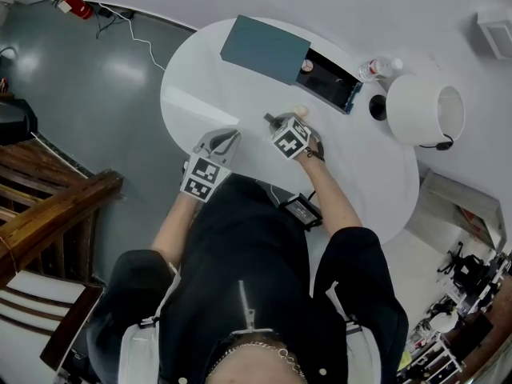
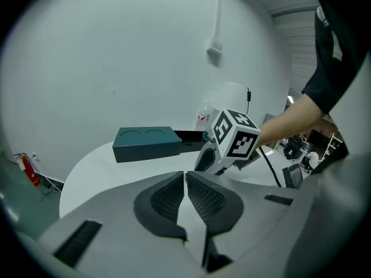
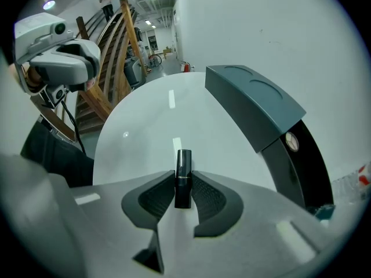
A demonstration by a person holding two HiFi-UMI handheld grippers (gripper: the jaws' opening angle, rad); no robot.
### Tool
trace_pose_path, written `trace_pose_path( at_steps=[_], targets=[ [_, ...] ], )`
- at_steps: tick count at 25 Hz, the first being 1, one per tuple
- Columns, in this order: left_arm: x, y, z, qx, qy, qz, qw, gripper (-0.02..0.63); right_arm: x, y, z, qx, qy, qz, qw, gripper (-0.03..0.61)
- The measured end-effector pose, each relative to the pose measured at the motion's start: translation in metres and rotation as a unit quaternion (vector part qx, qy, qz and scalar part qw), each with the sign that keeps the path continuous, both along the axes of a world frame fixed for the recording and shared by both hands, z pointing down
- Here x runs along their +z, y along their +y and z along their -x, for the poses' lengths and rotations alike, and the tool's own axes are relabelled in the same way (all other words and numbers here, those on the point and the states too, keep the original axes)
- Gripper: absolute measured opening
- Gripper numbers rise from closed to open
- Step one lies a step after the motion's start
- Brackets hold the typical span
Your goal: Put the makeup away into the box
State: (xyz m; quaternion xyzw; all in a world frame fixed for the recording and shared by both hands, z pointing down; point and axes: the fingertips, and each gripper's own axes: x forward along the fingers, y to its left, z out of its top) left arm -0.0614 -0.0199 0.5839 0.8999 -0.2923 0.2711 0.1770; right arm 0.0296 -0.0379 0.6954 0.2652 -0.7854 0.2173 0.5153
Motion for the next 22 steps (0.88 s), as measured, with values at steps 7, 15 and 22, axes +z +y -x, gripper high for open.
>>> trace_pose_path(
  at_steps=[7, 15, 22],
  targets=[
    [0.0, -0.007, -0.013, 0.013, -0.001, -0.002, 0.9999, 0.015, -0.02, -0.006, -0.025, 0.024, -0.023, -0.001, 0.999, 0.086],
    [-0.002, -0.015, -0.028, 0.03, 0.001, -0.004, 0.9995, 0.015, -0.062, -0.027, -0.053, 0.049, -0.049, -0.035, 0.997, 0.086],
    [-0.003, -0.026, -0.038, 0.035, 0.003, -0.003, 0.9994, 0.015, -0.086, -0.054, -0.099, 0.1, -0.053, -0.053, 0.992, 0.086]
  ],
)
